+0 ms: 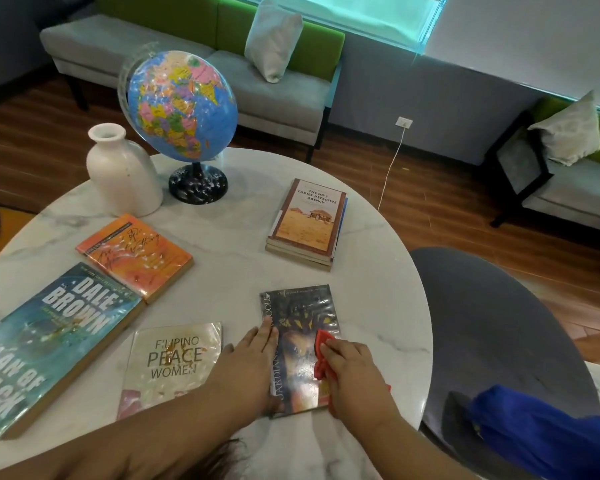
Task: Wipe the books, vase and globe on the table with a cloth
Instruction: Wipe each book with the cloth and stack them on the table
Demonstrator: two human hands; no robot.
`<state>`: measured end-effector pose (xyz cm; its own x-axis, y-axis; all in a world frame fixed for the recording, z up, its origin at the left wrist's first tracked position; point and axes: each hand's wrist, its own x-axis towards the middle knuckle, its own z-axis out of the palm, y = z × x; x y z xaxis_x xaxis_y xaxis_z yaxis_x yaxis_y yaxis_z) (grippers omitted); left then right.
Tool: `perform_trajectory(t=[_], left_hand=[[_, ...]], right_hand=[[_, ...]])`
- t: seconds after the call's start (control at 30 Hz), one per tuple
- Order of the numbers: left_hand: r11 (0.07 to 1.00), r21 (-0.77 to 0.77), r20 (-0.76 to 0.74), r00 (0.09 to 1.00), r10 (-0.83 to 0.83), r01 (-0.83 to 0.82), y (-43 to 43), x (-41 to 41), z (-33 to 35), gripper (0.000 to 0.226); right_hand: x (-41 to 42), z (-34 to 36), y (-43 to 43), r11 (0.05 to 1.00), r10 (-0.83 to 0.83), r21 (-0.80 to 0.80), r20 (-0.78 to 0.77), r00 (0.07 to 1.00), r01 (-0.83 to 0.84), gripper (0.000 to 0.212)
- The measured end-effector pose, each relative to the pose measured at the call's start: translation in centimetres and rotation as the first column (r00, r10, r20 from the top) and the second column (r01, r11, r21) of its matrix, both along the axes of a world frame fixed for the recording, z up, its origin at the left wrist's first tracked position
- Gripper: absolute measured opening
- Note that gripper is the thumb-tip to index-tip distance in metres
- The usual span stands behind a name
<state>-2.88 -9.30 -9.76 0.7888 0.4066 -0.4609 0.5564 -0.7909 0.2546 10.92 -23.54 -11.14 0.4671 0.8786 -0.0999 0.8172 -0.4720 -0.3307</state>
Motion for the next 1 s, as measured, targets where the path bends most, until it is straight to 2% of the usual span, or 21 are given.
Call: perform_trajectory(t=[0.17,0.27,0.33,0.47,0.6,0.77,0.9,1.0], left_hand=[[1.000,0.006,-0.012,1.000,-0.003,0.003,0.0,0.0,-0.2,0.114],[1.000,0.006,-0.019,1.000,-0.012,0.012,0.1,0.0,-0.1,0.114],[1.000,0.008,-0.022,1.000,-0.013,0.013,0.1,0.0,0.0,0.114],[1.000,0.017,-0.022,1.000,-0.013,0.013,0.0,0.0,-0.1,0.113],[1.000,0.018,-0.031,0.999,-0.023,0.024,0.0,0.1,0.2,0.113],[0.999,0.019,-0.048,0.999,-0.027,0.028,0.0,0.1,0.4,0.114],[0.999,0.018,-0.049,0.998,-0.026,0.027,0.1,0.1,0.4,0.114],[1.000,0.018,-0.055,0.998,-0.023,0.024,0.0,0.1,0.5,0.114]], right_hand=[[-0.4,0.8,-0.9,0.986,0.040,-0.160,-0.010,0.999,-0.041,0.057],[0.3,1.0,0.0,0.974,0.000,-0.227,0.036,0.999,0.008,0.072],[-0.1,1.2,0.2,0.967,-0.024,-0.254,0.052,0.998,0.037,0.068],[-0.3,0.9,-0.9,0.961,0.023,-0.275,0.016,1.000,-0.018,0.068],[0.7,1.1,0.1,0.938,-0.021,-0.345,0.054,0.998,0.039,0.094],[-0.5,0.6,-1.3,0.959,0.037,-0.280,-0.003,0.999,-0.037,0.064],[0.4,0.7,-0.6,0.969,-0.079,-0.232,0.025,0.997,0.083,0.070],[-0.9,0.7,-1.2,0.963,0.021,-0.269,0.016,1.000,-0.016,0.061]])
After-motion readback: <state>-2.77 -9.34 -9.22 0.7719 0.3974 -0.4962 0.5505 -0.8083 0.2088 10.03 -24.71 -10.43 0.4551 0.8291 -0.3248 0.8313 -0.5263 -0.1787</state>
